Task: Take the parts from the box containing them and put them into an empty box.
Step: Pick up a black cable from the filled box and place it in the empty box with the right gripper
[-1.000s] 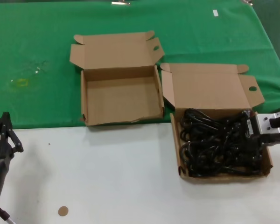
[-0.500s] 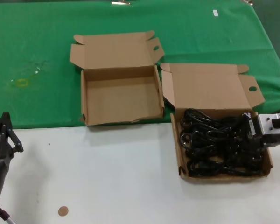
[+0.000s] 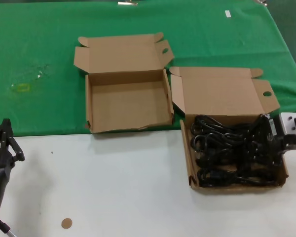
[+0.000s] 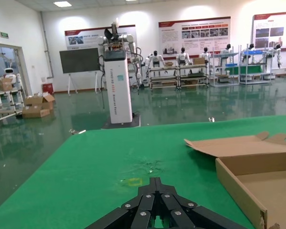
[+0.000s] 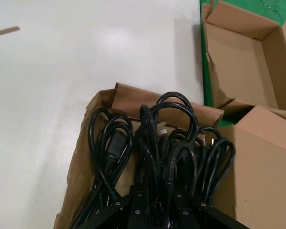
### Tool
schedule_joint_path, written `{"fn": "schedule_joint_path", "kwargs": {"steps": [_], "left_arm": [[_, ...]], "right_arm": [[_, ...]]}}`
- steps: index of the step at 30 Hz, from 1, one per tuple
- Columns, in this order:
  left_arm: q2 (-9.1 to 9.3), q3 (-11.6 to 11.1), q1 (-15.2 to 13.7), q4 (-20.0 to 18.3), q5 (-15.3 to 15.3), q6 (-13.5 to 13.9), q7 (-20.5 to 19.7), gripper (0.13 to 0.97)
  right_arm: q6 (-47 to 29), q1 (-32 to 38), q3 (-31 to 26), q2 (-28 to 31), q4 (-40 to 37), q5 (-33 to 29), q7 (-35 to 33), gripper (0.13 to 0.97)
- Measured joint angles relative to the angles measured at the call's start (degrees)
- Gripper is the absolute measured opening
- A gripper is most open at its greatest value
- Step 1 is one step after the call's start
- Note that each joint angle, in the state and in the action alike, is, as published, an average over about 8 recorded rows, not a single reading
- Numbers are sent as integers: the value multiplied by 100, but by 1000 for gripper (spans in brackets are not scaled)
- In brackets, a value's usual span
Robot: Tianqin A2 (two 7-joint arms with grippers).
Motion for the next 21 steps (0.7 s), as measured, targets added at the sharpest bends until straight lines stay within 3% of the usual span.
{"fn": "schedule_joint_path", "kwargs": {"steps": [10, 21], "left_arm": [[0, 0, 0, 0, 0, 0, 0, 144], [0, 0, 0, 0, 0, 0, 0, 144]], "right_arm": [[-207, 588, 21, -160, -19, -61, 213, 203], [160, 1412, -269, -1244, -688, -392, 209, 202]]}}
